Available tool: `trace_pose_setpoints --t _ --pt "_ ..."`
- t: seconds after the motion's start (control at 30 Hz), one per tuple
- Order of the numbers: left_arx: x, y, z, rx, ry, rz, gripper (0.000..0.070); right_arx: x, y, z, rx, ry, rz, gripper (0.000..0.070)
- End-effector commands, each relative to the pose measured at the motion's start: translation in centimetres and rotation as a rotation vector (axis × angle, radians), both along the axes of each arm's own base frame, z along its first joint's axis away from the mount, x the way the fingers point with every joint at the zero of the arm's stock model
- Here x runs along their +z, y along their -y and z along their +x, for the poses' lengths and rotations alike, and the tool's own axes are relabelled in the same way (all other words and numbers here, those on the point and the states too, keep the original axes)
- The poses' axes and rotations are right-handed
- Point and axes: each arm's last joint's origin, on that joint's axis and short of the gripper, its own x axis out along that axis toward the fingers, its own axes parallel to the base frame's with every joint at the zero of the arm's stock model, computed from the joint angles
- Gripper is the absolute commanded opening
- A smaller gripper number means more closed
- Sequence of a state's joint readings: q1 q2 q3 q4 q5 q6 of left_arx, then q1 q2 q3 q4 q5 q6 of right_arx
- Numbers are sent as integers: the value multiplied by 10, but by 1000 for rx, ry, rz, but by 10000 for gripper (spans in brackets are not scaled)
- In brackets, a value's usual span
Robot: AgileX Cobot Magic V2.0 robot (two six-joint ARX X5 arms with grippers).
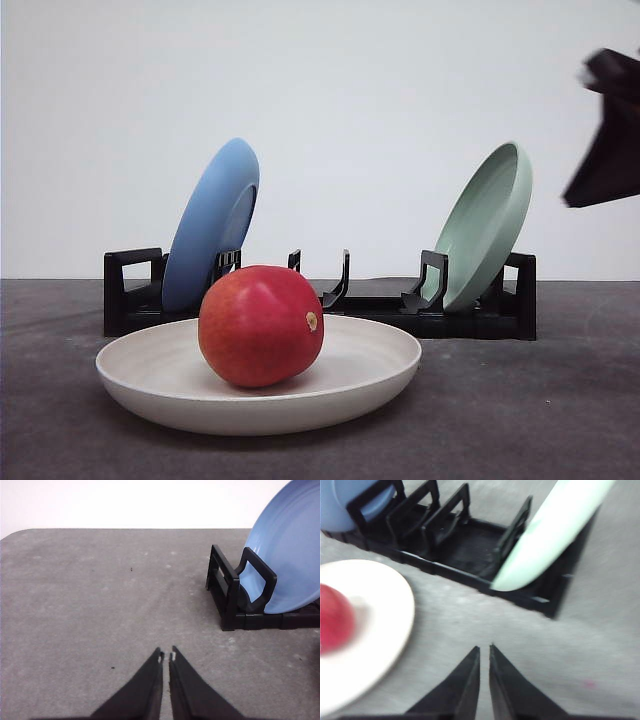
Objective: Place pomegranate in white plate
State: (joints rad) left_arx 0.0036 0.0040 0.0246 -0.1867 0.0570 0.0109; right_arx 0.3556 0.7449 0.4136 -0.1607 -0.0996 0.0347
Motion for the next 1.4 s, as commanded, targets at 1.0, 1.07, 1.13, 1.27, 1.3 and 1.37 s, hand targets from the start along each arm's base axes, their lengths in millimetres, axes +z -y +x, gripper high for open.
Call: trace_pose_setpoints --t 1.0,1.07,1.13,1.27,1.3,1.37 --pt "-4 0 1 1 -11 0 0 -50 56 -54 -410 464 49 28" --pt "-4 0 1 1 -10 0 0 -50 56 -54 -409 464 49 28" --pt "-4 0 1 1 -10 0 0 -50 56 -54 -407 464 49 28" --pt "-4 0 1 1 -10 0 0 -50 56 -54 -407 466 49 28" --pt "-4 0 1 1 -10 0 0 -50 56 -54 -408 466 49 28" --pt "-4 0 1 1 -10 0 0 -50 56 -54 -407 466 49 28"
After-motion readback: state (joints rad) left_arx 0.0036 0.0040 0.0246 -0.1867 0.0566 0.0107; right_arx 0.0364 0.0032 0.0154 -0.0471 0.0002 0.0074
